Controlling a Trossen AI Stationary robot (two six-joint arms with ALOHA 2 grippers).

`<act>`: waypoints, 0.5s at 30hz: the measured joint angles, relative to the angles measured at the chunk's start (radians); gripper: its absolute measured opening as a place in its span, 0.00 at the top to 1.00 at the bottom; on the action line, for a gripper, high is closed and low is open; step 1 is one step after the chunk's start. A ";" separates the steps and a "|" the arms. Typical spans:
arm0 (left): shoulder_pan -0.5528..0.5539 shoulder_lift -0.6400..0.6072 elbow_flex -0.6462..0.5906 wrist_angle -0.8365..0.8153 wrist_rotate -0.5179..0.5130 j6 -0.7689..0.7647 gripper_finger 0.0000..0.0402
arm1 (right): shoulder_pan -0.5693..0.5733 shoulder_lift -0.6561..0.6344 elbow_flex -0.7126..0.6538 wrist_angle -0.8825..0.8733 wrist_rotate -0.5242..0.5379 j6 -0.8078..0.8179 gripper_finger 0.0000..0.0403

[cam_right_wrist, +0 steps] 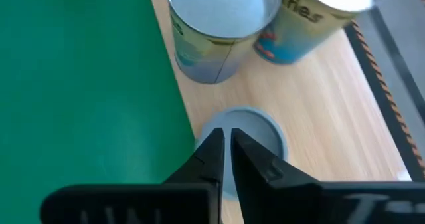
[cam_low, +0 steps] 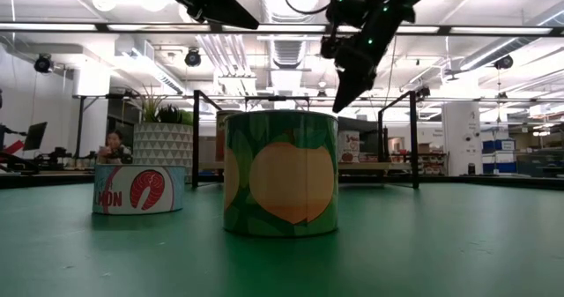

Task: Pick and place cans onto a shelf
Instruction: Put the canned meatballs on the shelf

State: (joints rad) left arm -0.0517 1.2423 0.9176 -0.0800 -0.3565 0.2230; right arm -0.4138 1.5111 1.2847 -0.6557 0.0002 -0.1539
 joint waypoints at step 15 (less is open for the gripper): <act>0.000 0.000 0.000 -0.004 0.000 0.000 1.00 | -0.046 0.132 0.013 0.016 0.099 -0.013 0.98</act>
State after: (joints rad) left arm -0.0517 1.2423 0.9176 -0.0842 -0.3565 0.2230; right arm -0.4593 1.6436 1.2972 -0.6396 0.0997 -0.1671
